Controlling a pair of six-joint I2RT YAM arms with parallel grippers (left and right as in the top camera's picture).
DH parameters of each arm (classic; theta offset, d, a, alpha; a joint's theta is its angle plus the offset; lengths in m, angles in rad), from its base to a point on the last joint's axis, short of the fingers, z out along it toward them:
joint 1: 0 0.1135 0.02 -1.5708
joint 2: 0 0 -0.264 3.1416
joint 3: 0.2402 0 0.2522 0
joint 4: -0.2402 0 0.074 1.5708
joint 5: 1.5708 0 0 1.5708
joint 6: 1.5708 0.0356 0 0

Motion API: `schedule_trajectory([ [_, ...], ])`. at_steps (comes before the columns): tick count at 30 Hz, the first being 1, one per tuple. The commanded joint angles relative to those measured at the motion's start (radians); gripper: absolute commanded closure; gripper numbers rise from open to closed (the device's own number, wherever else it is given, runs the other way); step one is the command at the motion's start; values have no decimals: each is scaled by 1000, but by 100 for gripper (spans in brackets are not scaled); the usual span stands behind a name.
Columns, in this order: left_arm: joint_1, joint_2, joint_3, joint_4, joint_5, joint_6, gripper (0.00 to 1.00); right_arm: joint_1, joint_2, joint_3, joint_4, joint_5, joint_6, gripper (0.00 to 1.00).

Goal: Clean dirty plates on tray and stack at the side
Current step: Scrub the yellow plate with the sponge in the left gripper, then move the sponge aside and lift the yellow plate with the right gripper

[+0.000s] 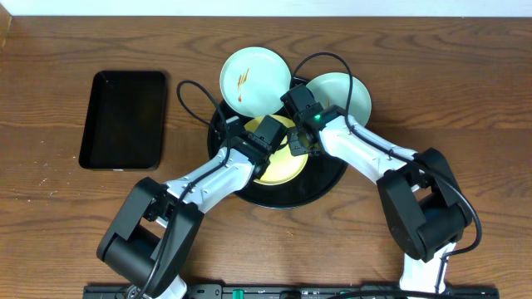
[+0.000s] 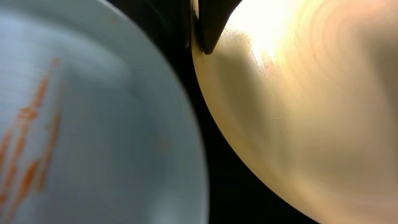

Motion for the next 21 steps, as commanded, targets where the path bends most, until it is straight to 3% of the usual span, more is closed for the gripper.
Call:
schedule_trajectory([
  [1,18,19,-19,-18,-364,51,93,-11,21,-2,-15,75,10,99],
  [6,17,19,-19,82,-539,56,93,-11,21,-2,-15,75,6,99],
  [13,17,-17,-6,229,-541,275,92,-11,21,-2,-15,75,6,99],
  [21,35,-269,-5,190,-519,310,93,-11,-60,19,-12,75,-3,99],
])
